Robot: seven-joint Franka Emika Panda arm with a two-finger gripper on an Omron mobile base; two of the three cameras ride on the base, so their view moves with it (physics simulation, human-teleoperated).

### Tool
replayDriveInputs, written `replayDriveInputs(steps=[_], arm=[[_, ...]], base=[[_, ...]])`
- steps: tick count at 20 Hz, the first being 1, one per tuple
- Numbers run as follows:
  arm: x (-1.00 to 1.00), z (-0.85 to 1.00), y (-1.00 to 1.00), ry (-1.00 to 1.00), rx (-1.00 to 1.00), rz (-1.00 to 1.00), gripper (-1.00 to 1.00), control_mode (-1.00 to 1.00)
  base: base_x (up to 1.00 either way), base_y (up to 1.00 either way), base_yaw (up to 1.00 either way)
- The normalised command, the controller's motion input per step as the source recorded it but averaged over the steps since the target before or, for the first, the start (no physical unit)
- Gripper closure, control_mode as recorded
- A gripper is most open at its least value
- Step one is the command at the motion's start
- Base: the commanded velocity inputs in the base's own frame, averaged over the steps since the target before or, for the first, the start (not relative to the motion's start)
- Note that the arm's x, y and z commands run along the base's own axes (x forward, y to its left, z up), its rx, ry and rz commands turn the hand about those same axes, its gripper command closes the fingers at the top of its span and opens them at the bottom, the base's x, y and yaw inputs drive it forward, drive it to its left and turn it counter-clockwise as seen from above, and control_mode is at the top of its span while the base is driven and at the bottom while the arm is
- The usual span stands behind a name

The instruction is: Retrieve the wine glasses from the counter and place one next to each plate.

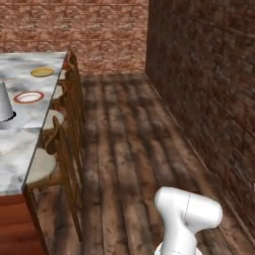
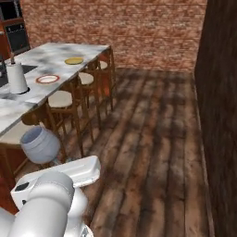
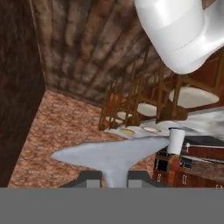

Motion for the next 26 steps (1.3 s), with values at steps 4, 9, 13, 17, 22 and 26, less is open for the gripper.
replayDriveInputs(steps=[4, 9, 13, 17, 22, 26], arm=[[0.0, 0.0, 0.0, 0.0, 0.0, 0.0, 1.0, 1.0], [0.0, 0.0, 0.0, 0.0, 0.0, 0.0, 1.0, 1.0], [0.0, 0.0, 0.0, 0.0, 0.0, 0.0, 1.0, 1.0], [0.0, 0.0, 0.0, 0.0, 0.0, 0.0, 1.0, 1.0], [0.0, 0.0, 0.0, 0.0, 0.0, 0.0, 1.0, 1.0], [0.0, 0.0, 0.0, 0.0, 0.0, 0.0, 1.0, 1.0]], base=[[1.0, -0.5, 0.62], [1.0, -0.77, 0.54], [0.93, -0.96, 0.48], [0.87, -1.0, 0.42], [0.86, -1.0, 0.41], [0.85, -1.0, 0.4]])
